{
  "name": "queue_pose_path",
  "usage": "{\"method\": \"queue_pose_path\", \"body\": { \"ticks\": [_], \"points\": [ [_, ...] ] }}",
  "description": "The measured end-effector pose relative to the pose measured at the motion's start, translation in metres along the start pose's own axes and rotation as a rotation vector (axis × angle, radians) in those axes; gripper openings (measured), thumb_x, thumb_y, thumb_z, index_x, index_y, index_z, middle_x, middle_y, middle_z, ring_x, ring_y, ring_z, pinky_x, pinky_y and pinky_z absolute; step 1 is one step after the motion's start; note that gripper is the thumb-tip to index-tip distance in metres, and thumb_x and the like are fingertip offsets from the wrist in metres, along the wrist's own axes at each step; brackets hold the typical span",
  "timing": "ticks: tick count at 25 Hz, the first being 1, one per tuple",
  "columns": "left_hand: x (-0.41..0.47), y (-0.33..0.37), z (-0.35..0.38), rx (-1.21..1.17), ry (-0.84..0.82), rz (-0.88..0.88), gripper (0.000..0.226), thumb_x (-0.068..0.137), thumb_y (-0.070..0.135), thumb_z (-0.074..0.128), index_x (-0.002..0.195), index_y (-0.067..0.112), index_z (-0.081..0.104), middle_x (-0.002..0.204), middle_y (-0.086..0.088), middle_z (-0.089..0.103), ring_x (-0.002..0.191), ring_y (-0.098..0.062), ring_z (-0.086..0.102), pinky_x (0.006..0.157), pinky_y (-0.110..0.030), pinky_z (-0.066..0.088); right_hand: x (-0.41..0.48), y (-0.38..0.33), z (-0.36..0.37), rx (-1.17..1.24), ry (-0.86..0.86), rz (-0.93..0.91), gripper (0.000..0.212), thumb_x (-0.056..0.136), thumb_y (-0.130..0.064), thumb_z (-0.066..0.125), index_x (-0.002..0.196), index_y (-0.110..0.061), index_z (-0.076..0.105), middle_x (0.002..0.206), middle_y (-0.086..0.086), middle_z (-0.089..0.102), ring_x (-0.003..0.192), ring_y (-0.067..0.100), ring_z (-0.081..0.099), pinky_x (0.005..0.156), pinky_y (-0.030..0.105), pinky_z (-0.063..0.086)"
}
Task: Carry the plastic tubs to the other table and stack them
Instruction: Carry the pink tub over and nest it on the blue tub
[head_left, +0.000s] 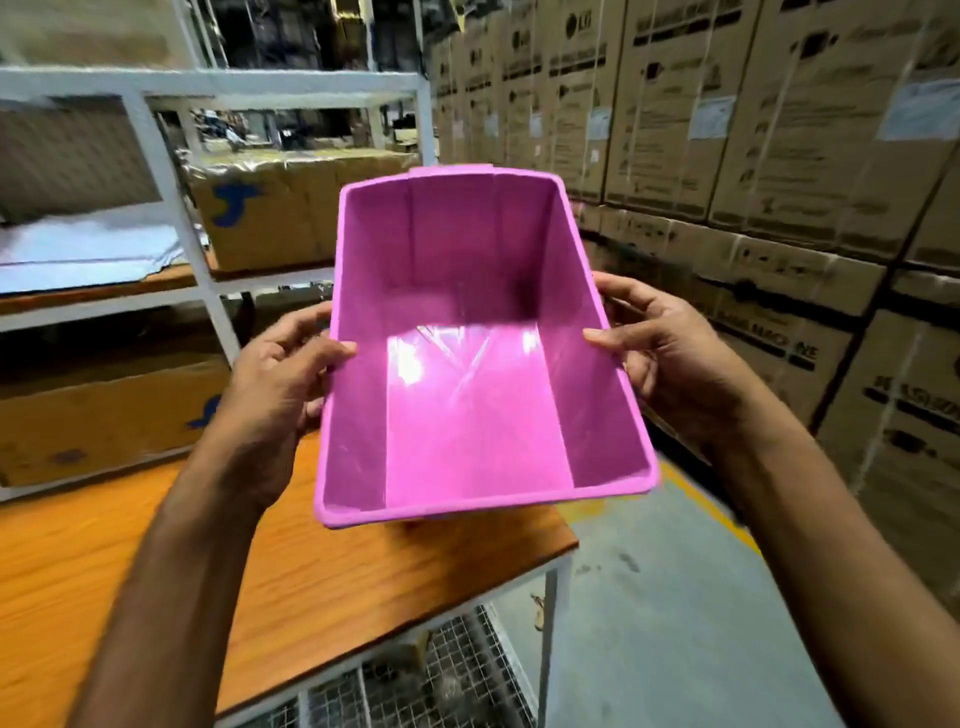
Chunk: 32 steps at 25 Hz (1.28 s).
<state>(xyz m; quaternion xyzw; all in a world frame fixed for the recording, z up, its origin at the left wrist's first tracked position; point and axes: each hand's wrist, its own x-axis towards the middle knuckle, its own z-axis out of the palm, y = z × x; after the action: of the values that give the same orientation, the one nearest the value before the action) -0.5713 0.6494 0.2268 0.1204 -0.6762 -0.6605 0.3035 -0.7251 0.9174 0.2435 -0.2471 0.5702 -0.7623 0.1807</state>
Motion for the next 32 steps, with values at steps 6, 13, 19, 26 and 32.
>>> {"method": "queue_pose_path", "body": {
  "ticks": [6,13,19,26,32],
  "points": [
    [0.077,-0.005,0.0,0.087,0.172,0.137,0.046,0.094,-0.004,0.057,0.128,0.026,0.062,0.098,0.011,0.068,0.081,0.002,0.065,0.071,-0.024,0.051,0.143,0.02,0.007,-0.104,-0.129,-0.155,0.069,0.085,0.024,0.058,0.142,-0.014,0.056,0.135,0.009,0.067,0.106,0.011,0.067,0.071,0.022,0.059],
    [0.15,-0.04,0.014,0.122,0.37,0.134,0.044,0.098,-0.004,0.058,0.132,0.024,0.06,0.108,0.007,0.067,0.081,0.007,0.069,0.065,-0.017,0.055,0.27,0.06,0.0,-0.149,-0.261,-0.189,0.066,0.085,0.023,0.061,0.123,-0.031,0.066,0.123,0.0,0.07,0.093,0.007,0.07,0.077,0.027,0.058],
    [0.177,-0.071,0.02,0.149,0.437,0.036,0.04,0.099,0.0,0.059,0.131,0.025,0.062,0.1,0.009,0.069,0.08,0.003,0.069,0.071,-0.024,0.055,0.317,0.095,-0.007,-0.106,-0.302,-0.058,0.061,0.086,0.024,0.056,0.117,-0.027,0.065,0.096,-0.014,0.075,0.085,0.008,0.068,0.078,0.03,0.056],
    [0.198,-0.092,0.01,0.177,0.411,-0.182,0.03,0.1,0.005,0.059,0.127,0.016,0.067,0.086,0.008,0.069,0.076,-0.004,0.066,0.072,-0.029,0.051,0.337,0.124,-0.011,-0.101,-0.323,0.195,0.051,0.087,0.02,0.054,0.118,-0.016,0.073,0.098,-0.003,0.071,0.093,0.013,0.067,0.069,0.026,0.057],
    [0.198,-0.107,0.003,0.219,0.368,-0.39,0.025,0.102,0.005,0.058,0.124,0.003,0.068,0.055,0.012,0.065,0.049,0.001,0.06,0.042,-0.015,0.045,0.349,0.146,-0.011,-0.169,-0.276,0.477,0.043,0.084,0.016,0.056,0.115,-0.007,0.075,0.112,0.007,0.077,0.1,0.02,0.071,0.071,0.03,0.063]
  ]
}}
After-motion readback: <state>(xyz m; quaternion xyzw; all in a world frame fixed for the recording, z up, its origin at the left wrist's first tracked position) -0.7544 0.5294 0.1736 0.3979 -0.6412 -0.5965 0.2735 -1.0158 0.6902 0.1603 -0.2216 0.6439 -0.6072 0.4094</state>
